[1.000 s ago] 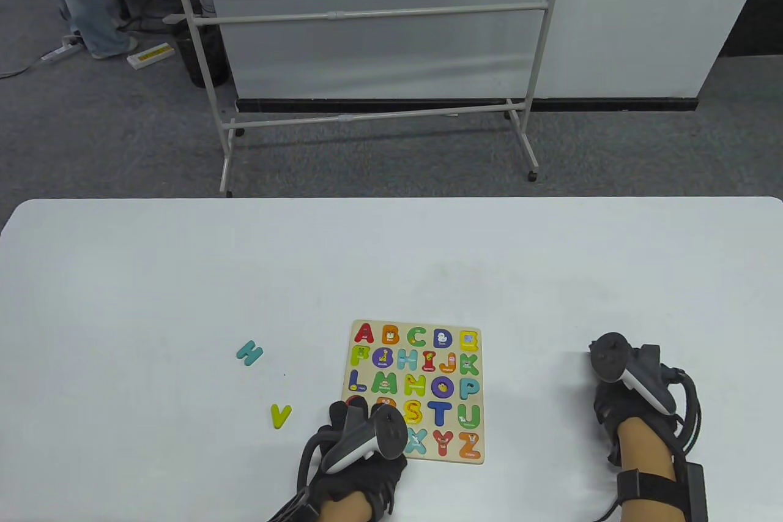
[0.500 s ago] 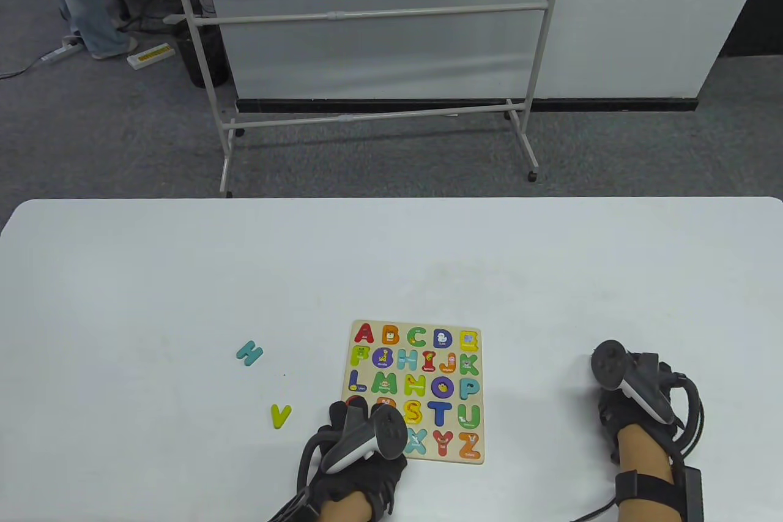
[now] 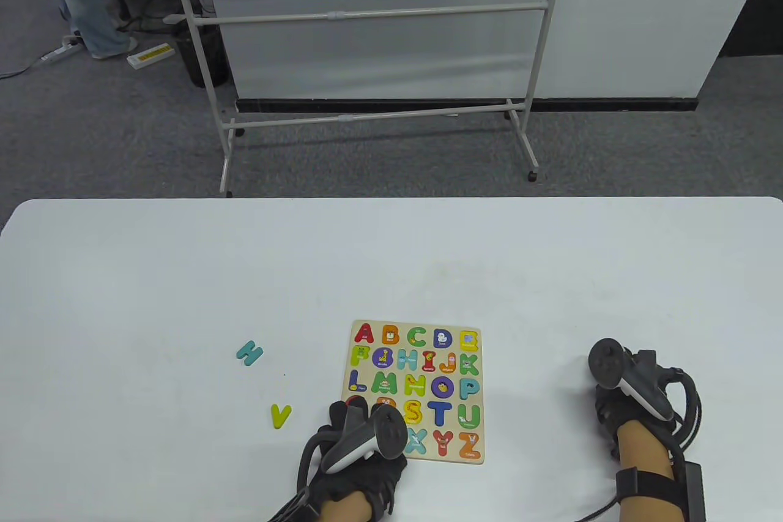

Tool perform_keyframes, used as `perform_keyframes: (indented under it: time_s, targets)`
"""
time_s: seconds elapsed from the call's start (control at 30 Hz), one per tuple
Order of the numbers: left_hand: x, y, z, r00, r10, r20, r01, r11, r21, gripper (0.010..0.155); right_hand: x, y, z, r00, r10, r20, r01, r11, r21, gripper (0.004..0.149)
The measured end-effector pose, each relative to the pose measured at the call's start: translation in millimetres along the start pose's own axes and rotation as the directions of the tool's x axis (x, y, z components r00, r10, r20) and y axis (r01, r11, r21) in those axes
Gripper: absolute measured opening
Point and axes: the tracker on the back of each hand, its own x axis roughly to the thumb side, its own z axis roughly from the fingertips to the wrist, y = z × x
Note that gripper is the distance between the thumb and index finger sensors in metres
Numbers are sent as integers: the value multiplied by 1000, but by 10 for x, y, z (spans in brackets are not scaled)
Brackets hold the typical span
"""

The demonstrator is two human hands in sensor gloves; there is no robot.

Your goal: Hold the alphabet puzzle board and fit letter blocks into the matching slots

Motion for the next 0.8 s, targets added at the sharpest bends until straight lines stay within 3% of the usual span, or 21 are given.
perform_keyframes:
  time_s: [0.17, 0.4, 0.8]
  targets:
    - [0, -1, -1, 1000, 0, 0, 0, 1000, 1, 82, 208, -125, -20, 995, -86, 54, 88, 995, -37, 58]
    - [1, -1, 0, 1000, 0, 0, 0, 1000, 1, 82, 664, -223, -60, 980, -94, 175, 106, 993, -58, 58]
    - [1, 0, 0, 1000, 2, 1, -2, 1000, -2, 82, 1346, -195, -89, 942, -156, 298, 162, 987, 7, 57]
